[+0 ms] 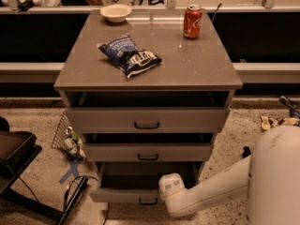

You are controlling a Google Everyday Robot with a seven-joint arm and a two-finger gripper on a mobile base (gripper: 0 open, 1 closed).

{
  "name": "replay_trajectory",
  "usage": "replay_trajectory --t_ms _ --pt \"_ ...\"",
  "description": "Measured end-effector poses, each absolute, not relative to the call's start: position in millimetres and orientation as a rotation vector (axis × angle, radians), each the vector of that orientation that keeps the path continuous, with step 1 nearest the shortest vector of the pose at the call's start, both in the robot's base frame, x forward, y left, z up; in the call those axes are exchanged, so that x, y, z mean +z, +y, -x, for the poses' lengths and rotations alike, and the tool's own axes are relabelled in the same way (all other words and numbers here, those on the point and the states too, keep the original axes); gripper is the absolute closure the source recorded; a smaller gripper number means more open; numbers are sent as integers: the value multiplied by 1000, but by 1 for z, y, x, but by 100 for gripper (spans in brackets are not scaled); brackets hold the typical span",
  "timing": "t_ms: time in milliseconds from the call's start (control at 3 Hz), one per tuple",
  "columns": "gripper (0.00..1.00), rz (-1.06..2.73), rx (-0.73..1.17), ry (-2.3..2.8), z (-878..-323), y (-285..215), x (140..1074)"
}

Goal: Open bottom drawer

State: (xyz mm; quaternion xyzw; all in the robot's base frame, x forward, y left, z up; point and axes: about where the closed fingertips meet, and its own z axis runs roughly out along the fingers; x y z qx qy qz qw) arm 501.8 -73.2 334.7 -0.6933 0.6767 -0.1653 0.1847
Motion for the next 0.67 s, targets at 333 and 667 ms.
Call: replay_trajectory --t_ms 333,667 --pt "100 1901 -546 1778 -531 -89 375" --pt "100 1890 -558 1730 -547 -92 372"
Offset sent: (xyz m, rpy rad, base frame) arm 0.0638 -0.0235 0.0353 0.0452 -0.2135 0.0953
